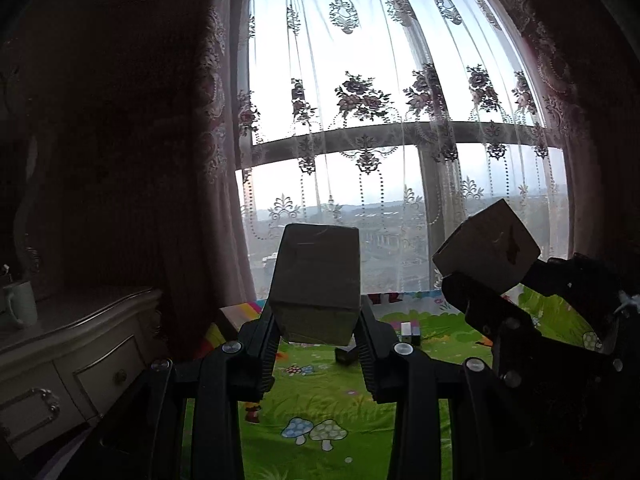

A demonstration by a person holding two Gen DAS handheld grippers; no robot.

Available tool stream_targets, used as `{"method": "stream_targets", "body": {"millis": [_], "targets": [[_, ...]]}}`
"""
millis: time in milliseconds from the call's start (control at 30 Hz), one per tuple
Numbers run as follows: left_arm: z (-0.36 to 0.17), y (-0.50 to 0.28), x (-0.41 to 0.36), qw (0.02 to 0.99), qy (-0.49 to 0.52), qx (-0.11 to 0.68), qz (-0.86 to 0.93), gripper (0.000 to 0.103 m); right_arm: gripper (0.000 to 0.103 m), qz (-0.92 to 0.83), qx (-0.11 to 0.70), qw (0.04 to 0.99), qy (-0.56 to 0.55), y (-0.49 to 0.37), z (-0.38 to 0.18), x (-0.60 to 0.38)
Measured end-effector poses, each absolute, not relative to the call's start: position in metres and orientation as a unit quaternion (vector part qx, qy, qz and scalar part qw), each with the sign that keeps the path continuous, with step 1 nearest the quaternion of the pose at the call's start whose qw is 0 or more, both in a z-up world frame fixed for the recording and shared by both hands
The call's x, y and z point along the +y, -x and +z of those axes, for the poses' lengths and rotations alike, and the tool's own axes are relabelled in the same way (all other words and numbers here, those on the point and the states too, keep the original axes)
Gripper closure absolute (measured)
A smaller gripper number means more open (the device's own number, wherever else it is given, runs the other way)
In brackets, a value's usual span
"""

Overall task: Organize rigid objects
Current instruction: 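Lift both held boxes and carry them toward the storage box, then open both grippers over the storage box to drop the boxes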

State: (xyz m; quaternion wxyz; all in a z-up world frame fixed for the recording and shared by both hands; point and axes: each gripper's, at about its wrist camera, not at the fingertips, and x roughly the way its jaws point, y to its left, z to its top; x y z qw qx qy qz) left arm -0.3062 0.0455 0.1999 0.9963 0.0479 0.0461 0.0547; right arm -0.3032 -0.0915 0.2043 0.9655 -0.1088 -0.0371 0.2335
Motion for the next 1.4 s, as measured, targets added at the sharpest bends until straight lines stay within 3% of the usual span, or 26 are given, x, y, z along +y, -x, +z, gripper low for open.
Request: {"method": "stream_targets", "body": {"millis": [733, 1100, 1400], "targets": [[0.136, 0.393, 0.244, 0.94, 0.056, 0.124, 0.314, 0.066, 0.058, 0.483, 0.022, 0.851, 0.205, 0.332, 0.159, 0.093], [0.104, 0.407, 0.298, 0.912, 0.1, 0.164, 0.362, 0.066, 0.058, 0.552, 0.059, 0.788, 0.268, 0.362, 0.118, 0.158], [0.074, 0.409, 0.338, 0.885, 0.136, 0.214, 0.39, 0.066, 0.058, 0.585, 0.139, 0.751, 0.274, 0.358, 0.074, 0.19]]}}
